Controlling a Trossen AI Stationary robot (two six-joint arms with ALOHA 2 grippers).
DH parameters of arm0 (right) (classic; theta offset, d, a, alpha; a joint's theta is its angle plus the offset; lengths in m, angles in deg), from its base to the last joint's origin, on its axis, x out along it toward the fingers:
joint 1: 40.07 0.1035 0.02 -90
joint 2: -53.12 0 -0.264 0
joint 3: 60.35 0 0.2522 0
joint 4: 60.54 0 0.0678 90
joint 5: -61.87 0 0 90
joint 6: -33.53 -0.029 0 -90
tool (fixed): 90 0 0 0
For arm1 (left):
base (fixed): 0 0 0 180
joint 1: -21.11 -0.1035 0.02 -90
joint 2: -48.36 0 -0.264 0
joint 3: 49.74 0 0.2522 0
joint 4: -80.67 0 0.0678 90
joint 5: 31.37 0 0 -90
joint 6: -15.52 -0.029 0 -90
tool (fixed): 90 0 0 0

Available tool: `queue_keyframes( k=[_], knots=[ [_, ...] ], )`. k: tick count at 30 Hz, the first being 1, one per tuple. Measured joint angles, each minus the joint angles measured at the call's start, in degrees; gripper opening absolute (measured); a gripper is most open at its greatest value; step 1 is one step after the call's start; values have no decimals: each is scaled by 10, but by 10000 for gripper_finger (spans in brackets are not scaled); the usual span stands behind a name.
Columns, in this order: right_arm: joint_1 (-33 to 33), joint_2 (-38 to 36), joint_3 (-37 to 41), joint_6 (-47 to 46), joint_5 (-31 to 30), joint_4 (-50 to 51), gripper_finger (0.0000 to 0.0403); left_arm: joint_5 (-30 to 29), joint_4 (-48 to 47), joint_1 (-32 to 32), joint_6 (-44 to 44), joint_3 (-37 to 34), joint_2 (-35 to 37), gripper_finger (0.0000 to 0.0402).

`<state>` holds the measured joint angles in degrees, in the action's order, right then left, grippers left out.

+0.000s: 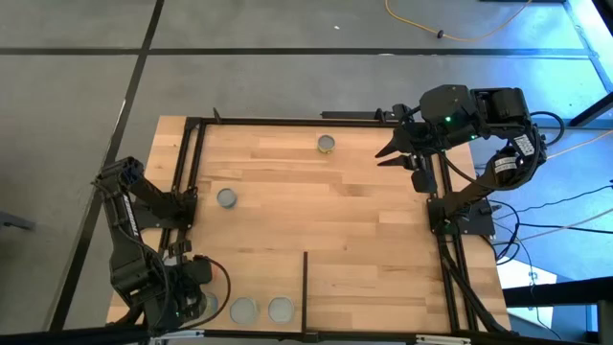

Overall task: Pick and place cans onto a shelf
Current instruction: Put the orange can on the shelf, then put the blue tuna can on the shelf

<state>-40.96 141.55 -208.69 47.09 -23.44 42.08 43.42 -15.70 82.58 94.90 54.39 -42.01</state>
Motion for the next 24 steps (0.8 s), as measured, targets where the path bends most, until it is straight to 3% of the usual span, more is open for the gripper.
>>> queue_keyframes(
  k=[10, 16, 24],
  knots=[
    [0, 0, 0, 0, 0, -13, 85, 0, -1, -26, -9, 0, 0, 34],
    [0, 0, 0, 0, 0, -13, 85, 36, -3, -26, -31, 0, 1, 35],
    [0, 0, 0, 0, 0, -26, 85, 12, -17, -27, -50, 9, 5, 33]
  ],
)
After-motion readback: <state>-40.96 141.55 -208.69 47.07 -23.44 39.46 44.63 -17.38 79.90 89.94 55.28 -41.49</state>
